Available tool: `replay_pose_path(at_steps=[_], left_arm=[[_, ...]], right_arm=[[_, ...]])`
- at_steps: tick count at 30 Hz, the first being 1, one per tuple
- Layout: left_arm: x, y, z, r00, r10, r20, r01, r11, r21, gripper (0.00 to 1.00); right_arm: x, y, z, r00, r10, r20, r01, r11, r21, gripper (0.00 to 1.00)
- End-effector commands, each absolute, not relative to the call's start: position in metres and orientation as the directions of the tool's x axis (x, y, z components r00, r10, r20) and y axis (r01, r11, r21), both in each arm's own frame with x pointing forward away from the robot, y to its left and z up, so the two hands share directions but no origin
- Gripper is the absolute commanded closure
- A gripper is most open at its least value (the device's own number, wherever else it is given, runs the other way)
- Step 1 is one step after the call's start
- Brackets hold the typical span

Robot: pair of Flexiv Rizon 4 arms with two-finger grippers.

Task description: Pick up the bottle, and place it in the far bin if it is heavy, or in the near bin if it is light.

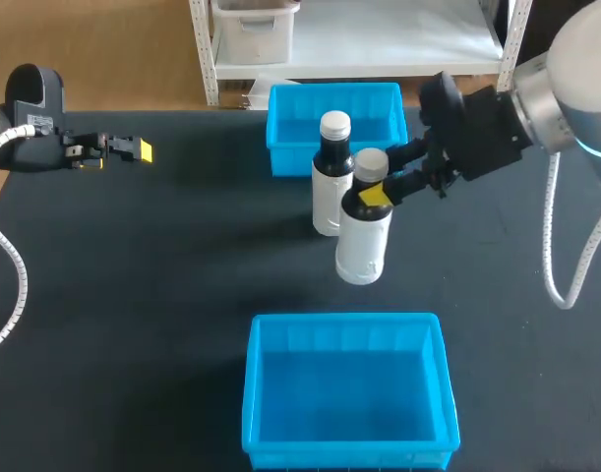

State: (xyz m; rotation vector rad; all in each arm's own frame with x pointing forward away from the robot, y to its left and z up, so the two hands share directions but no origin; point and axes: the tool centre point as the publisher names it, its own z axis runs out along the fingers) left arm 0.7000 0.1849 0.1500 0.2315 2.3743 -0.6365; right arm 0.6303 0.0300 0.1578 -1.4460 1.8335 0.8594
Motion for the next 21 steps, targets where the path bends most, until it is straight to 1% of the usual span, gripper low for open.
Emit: replay_pose_path(at_steps=[1, 10, 21], left_arm=[[0.7, 0.185, 0.15, -0.767, 0.0, -0.642, 0.321, 0.866, -0.383, 0.0], [0.7, 0.185, 0.15, -0.767, 0.0, -0.642, 0.321, 0.866, -0.383, 0.0], [0.7, 0.185, 0.15, -0.767, 0.0, -0.642, 0.321, 0.866, -0.383, 0.0]], right_arm=[[0.627, 0.014, 0.166, -0.194, -0.57, -0.798, -0.974, 0.21, 0.086, 1.0], [0.642, -0.025, 0.174, -0.214, -0.592, -0.777, -0.957, 0.288, 0.043, 1.0], [0.646, -0.072, 0.192, -0.257, -0.588, -0.767, -0.93, 0.367, 0.03, 1.0]])
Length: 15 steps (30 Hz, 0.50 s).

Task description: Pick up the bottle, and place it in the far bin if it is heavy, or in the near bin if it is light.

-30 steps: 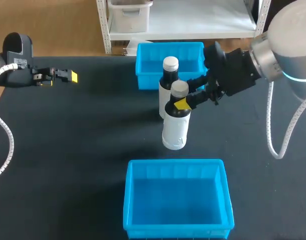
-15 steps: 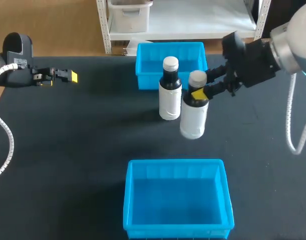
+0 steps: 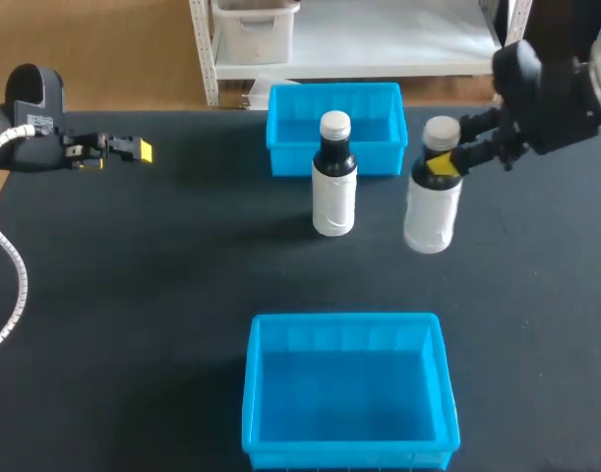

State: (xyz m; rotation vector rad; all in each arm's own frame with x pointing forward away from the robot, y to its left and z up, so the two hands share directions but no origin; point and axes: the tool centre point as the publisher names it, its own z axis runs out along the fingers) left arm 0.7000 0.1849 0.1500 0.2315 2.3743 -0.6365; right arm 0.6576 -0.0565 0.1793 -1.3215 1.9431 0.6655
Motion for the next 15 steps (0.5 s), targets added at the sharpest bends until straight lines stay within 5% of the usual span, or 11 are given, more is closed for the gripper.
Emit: replay_pose_path(at_steps=[1, 15], left_arm=[[0.7, 0.185, 0.15, -0.767, 0.0, -0.642, 0.321, 0.866, -0.383, 0.0], [0.7, 0.185, 0.15, -0.767, 0.0, -0.642, 0.321, 0.866, -0.383, 0.0]], right_arm=[[0.646, -0.075, 0.194, -0.262, -0.585, -0.767, -0.928, 0.372, 0.033, 1.0], [0.619, -0.104, 0.234, -0.193, -0.554, -0.81, -0.967, 0.245, 0.063, 1.0]])
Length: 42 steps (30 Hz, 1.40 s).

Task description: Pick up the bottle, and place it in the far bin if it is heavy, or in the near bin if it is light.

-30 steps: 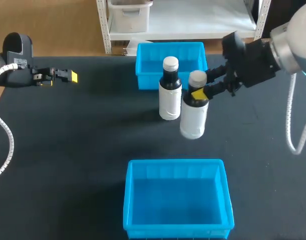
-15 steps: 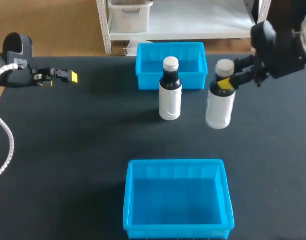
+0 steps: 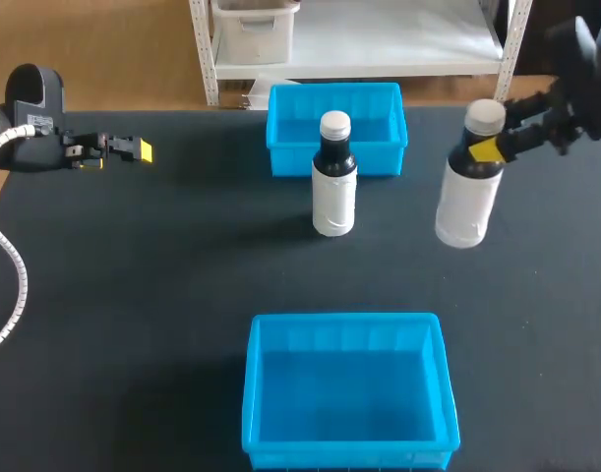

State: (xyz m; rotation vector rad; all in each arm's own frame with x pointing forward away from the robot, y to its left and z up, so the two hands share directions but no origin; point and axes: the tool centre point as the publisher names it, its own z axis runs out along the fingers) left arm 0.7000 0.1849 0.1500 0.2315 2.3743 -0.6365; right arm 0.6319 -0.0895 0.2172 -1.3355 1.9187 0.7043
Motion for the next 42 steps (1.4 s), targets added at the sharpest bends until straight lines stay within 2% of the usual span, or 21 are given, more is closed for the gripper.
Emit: replay_pose_path(at_steps=[1, 13, 23, 42], left_arm=[[0.7, 0.185, 0.15, -0.767, 0.0, -0.642, 0.321, 0.866, -0.383, 0.0], [0.7, 0.185, 0.15, -0.767, 0.0, -0.642, 0.321, 0.866, -0.383, 0.0], [0.7, 0.185, 0.15, -0.767, 0.0, -0.642, 0.321, 0.866, -0.383, 0.0], [0.7, 0.185, 0.15, -0.767, 0.0, -0.642, 0.321, 0.866, -0.383, 0.0]], right_arm=[[0.614, -0.102, 0.237, -0.17, -0.55, -0.818, -0.976, 0.209, 0.062, 1.0], [0.558, -0.074, 0.257, 0.025, -0.55, -0.835, -0.997, -0.079, 0.022, 1.0], [0.524, -0.046, 0.26, 0.085, -0.533, -0.842, -0.98, -0.198, 0.027, 1.0], [0.439, 0.049, 0.241, 0.186, -0.482, -0.856, -0.878, -0.473, 0.075, 1.0]])
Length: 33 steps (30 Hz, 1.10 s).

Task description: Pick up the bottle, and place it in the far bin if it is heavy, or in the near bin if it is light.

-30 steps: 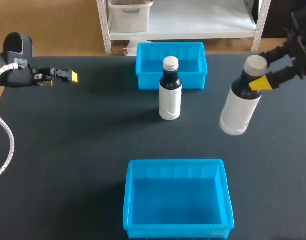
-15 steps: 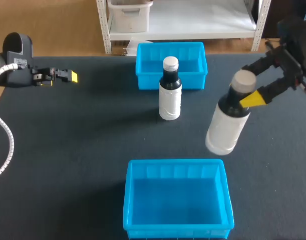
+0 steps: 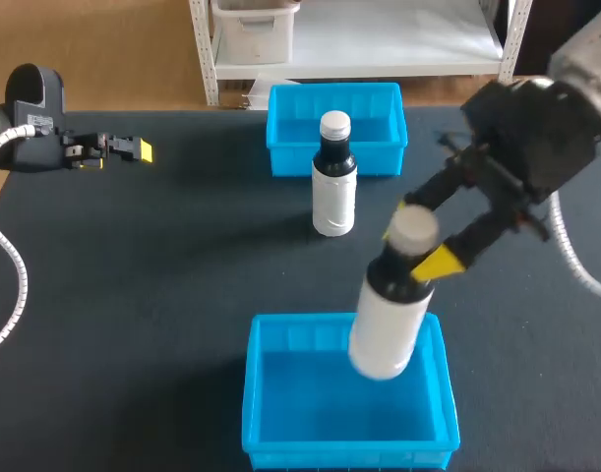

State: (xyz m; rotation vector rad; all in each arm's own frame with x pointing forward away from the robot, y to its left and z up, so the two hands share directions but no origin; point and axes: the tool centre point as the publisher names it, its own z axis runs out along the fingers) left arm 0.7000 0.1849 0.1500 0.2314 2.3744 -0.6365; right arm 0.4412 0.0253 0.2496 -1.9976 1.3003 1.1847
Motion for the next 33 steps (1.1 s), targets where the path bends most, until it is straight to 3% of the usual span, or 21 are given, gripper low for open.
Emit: replay_pose_path(at_steps=[1, 18, 33], left_arm=[[0.7, 0.185, 0.15, -0.767, 0.0, -0.642, 0.321, 0.866, -0.383, 0.0], [0.7, 0.185, 0.15, -0.767, 0.0, -0.642, 0.321, 0.866, -0.383, 0.0], [0.7, 0.185, 0.15, -0.767, 0.0, -0.642, 0.321, 0.866, -0.383, 0.0]], right_arm=[[0.437, 0.054, 0.239, 0.19, -0.477, -0.858, -0.871, -0.485, 0.076, 1.0], [0.422, 0.1, 0.194, 0.183, -0.428, -0.885, -0.798, -0.59, 0.121, 1.0], [0.439, 0.107, 0.16, 0.215, -0.461, -0.861, -0.814, -0.572, 0.103, 1.0]])
